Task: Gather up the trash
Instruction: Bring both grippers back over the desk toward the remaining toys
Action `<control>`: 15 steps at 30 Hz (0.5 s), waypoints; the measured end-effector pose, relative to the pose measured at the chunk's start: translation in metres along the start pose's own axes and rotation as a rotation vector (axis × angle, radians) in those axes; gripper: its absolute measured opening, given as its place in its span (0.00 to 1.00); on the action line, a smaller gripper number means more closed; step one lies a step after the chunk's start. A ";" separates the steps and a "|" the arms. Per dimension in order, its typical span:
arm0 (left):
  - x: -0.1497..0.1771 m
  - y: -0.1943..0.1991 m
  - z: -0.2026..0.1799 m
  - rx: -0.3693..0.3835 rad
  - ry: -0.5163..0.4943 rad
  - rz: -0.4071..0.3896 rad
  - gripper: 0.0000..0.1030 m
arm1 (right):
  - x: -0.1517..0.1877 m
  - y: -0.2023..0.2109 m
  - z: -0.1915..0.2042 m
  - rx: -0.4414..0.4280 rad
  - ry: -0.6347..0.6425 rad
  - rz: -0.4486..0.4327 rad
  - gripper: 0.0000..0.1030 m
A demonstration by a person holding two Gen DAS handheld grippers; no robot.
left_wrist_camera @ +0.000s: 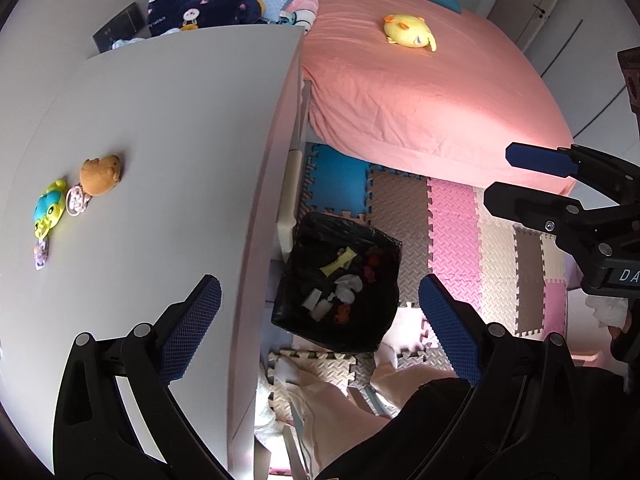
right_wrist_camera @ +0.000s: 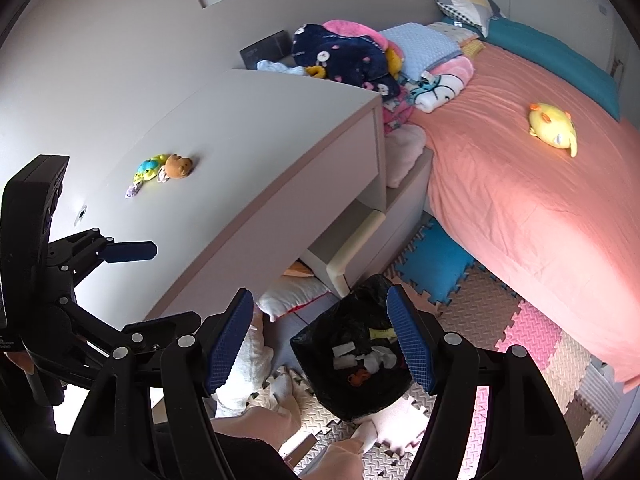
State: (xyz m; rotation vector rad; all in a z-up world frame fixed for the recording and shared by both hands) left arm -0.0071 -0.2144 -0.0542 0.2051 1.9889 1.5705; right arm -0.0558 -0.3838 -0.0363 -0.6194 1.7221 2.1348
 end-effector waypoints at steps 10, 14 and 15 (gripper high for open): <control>0.004 0.009 0.062 -0.034 0.093 -0.016 0.93 | -0.033 -0.029 0.051 -0.045 0.074 0.020 0.68; 0.007 0.013 0.087 -0.049 0.147 -0.021 0.93 | -0.045 -0.041 0.071 -0.062 0.112 0.036 0.68; 0.008 0.013 0.092 -0.053 0.160 -0.021 0.93 | -0.047 -0.044 0.078 -0.066 0.124 0.040 0.68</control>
Point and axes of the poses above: each gripper's, at about its wrist camera, not at the fingertips, and y roughly against the way its jaws point, z to its left, x to its underside, the point moved 3 cm from there along -y, roughly the way its jaws point, and after that the axes turned 7 degrees about y, right-handed, at the moved point
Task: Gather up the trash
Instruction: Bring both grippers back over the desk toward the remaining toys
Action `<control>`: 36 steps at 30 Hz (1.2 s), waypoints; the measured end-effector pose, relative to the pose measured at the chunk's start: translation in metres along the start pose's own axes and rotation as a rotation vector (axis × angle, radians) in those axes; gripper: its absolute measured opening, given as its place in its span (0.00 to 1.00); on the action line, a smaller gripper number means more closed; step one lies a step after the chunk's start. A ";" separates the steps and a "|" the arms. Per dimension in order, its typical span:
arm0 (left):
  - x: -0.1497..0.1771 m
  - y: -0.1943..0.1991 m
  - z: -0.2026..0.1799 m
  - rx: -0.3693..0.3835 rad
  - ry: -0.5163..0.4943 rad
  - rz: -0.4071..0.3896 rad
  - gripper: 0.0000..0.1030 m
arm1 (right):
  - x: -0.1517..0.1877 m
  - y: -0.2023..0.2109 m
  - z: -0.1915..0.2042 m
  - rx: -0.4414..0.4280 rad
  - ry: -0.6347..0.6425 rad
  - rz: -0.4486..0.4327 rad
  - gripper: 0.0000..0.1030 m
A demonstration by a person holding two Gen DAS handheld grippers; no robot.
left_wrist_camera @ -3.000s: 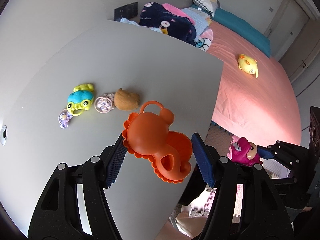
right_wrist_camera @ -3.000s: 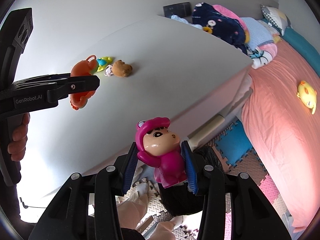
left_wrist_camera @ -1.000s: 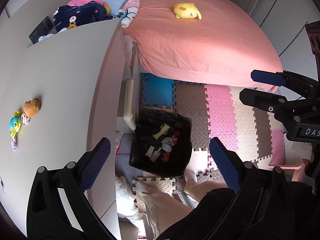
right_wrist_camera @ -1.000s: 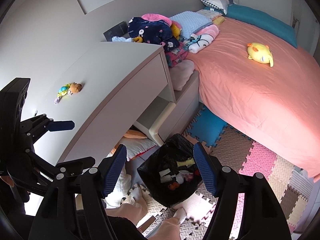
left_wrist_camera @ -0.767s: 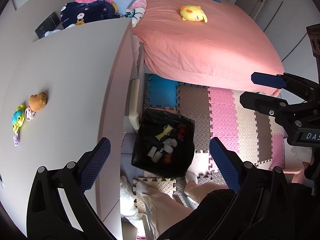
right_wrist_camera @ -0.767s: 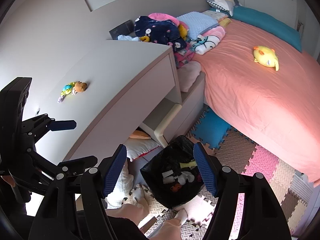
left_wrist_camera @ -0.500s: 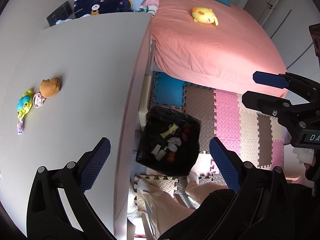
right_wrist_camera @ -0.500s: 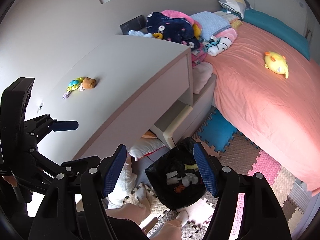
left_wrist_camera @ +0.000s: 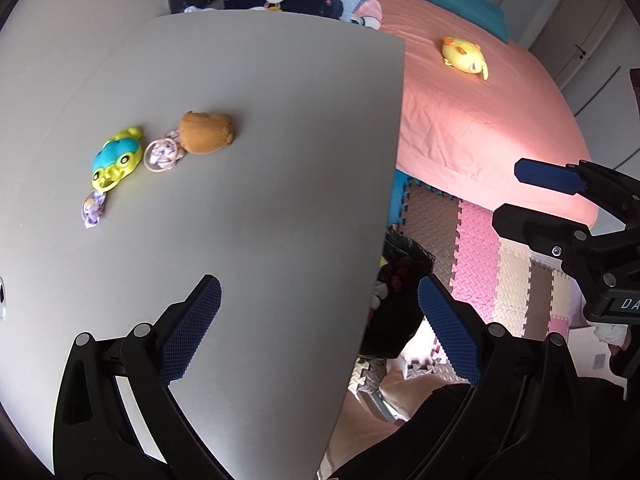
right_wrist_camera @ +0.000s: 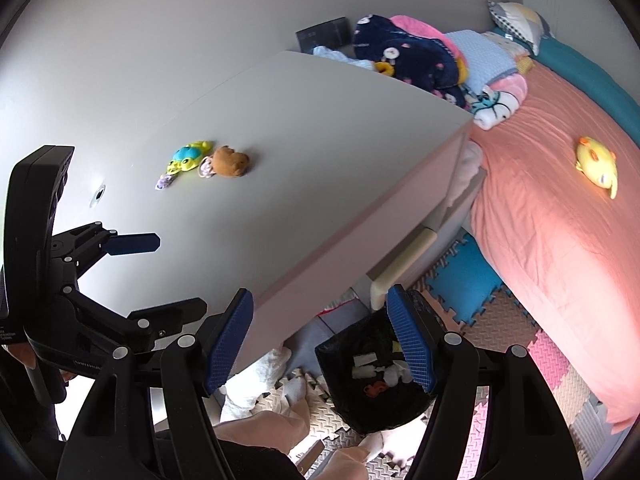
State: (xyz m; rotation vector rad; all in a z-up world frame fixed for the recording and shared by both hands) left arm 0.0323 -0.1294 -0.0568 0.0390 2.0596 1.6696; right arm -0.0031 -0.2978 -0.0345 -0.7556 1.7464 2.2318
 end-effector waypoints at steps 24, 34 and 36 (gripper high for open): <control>-0.001 -0.005 0.112 -0.059 0.219 -0.042 0.93 | -0.069 -0.078 0.069 -0.060 0.171 0.092 0.68; -0.007 -0.009 0.150 -0.090 0.255 -0.059 0.93 | -0.090 -0.114 0.083 -0.052 0.193 0.108 0.68; -0.010 -0.011 0.155 -0.099 0.252 -0.059 0.92 | -0.093 -0.121 0.085 -0.048 0.195 0.110 0.68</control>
Point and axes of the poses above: each gripper's, at about its wrist camera, not at the fingertips, and y roughly against the way its jaws point, z to its left, x to its underside, the point moved 3 cm from there along -y, roughly the way its jaws point, and after that the axes turned 7 degrees about y, right-handed, at the moved point
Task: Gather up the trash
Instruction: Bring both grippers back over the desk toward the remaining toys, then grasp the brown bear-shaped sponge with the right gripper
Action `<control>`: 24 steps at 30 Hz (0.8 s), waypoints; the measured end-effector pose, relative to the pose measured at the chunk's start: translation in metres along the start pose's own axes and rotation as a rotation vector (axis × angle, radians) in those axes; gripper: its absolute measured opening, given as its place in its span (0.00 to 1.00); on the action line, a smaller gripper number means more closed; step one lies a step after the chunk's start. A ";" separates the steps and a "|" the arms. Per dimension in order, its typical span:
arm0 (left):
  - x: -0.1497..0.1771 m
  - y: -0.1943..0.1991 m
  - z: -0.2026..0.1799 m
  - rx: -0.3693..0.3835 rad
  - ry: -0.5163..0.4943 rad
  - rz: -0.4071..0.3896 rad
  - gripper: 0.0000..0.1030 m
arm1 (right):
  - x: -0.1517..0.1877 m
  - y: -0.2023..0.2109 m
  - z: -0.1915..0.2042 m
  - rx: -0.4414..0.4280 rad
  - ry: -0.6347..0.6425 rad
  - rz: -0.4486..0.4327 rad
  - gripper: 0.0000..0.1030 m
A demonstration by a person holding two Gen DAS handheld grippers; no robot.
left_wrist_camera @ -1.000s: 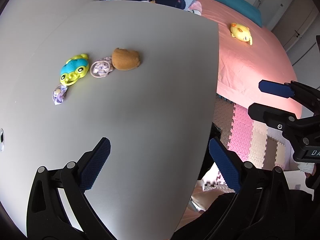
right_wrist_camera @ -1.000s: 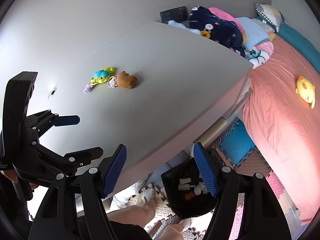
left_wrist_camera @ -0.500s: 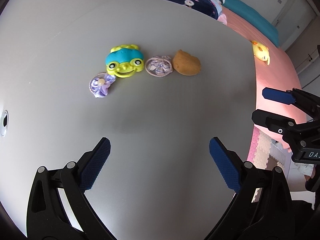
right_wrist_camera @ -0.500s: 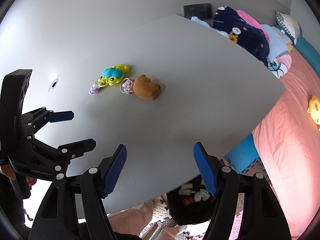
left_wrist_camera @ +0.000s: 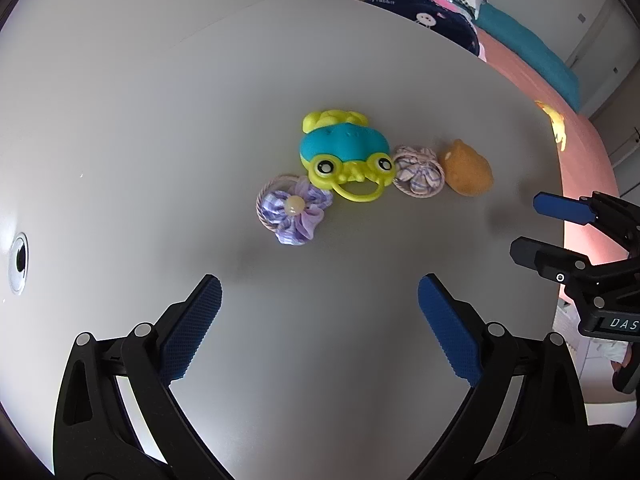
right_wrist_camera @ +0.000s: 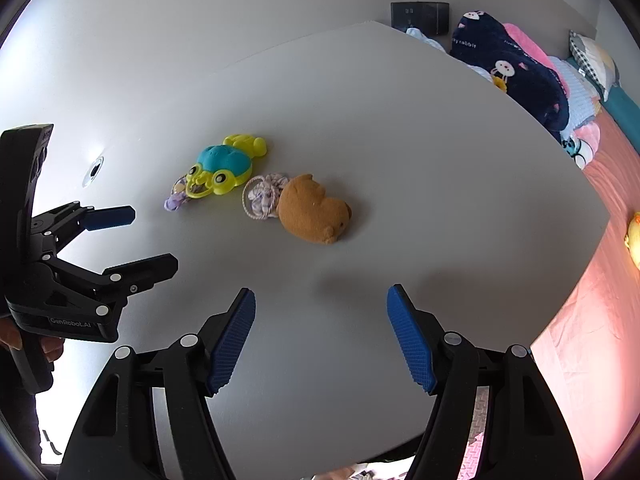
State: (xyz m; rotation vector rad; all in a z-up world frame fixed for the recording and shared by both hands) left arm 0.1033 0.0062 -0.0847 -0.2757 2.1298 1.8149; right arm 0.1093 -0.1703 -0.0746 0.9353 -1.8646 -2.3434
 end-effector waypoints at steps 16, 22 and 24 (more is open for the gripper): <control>-0.024 -0.011 0.012 -0.018 -0.077 -0.021 0.55 | -0.034 -0.030 0.006 0.064 0.077 -0.016 0.59; -0.026 -0.011 0.008 -0.021 -0.106 -0.025 0.35 | -0.040 -0.037 0.006 0.030 0.093 -0.008 0.46; -0.026 -0.009 0.010 -0.021 -0.078 -0.020 0.31 | -0.039 -0.036 0.005 0.014 0.083 -0.012 0.45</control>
Point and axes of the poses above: each gripper's, at about its wrist camera, not at the fingertips, and y roughly against the way its jaws point, z to its left, x to its underside, the point moved 3 cm from there along -y, roughly the way its jaws point, and after that the axes turned 7 degrees about y, right-handed, at the moved point
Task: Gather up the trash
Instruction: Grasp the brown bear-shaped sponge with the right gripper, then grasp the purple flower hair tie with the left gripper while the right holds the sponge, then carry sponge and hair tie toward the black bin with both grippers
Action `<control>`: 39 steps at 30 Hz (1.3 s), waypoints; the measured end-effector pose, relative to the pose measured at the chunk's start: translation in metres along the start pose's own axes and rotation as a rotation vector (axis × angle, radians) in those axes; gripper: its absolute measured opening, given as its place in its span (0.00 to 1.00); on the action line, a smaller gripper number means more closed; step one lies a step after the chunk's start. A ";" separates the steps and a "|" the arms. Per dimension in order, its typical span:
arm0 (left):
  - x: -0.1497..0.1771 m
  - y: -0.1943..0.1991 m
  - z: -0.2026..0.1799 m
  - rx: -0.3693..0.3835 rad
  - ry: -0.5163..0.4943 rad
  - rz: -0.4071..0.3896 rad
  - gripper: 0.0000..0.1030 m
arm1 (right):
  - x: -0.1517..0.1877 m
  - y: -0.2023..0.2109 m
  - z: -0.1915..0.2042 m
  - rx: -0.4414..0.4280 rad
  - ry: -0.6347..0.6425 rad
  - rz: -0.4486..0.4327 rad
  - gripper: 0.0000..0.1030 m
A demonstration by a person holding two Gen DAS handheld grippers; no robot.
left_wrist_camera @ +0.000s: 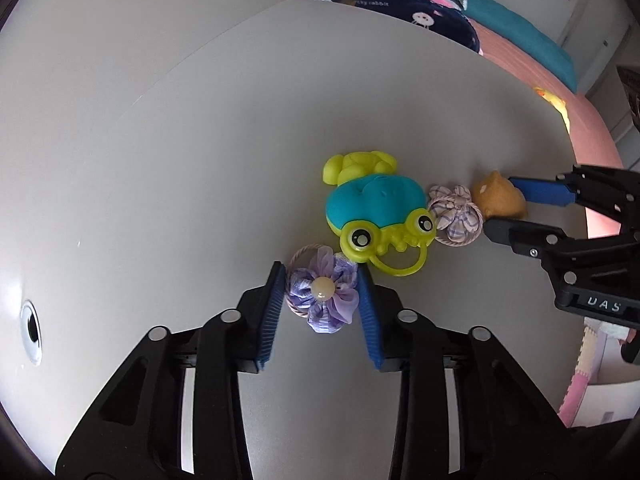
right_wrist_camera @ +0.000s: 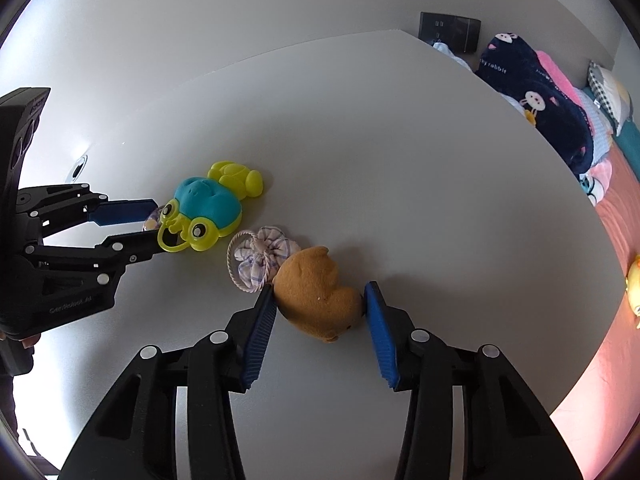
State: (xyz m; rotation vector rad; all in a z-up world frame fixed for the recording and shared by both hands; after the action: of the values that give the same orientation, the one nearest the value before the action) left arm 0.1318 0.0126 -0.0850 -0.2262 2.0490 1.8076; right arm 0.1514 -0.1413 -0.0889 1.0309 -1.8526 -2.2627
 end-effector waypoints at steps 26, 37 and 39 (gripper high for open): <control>0.023 0.026 -0.023 -0.003 0.081 -0.009 0.15 | 0.046 0.065 0.000 -0.053 -0.043 -0.073 0.45; 0.034 0.047 -0.074 0.014 -0.002 -0.031 0.15 | 0.088 0.106 -0.013 -0.042 -0.055 -0.100 0.46; 0.035 0.048 -0.087 0.018 -0.019 -0.031 0.15 | 0.097 0.114 -0.018 -0.038 -0.063 -0.107 0.46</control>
State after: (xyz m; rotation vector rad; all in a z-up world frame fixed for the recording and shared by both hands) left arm 0.0656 -0.0602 -0.0476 -0.2330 2.0369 1.7658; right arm 0.0436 -0.2302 -0.0340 1.0907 -1.8118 -2.4072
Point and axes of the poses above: each gripper's, at about its wrist camera, not at the fingertips, and y roughly against the way its jaws point, z to its left, x to its underside, the point moved 3 cm from there along -y, roughly the way its jaws point, and after that the axes turned 7 degrees about y, right-handed, at the moved point
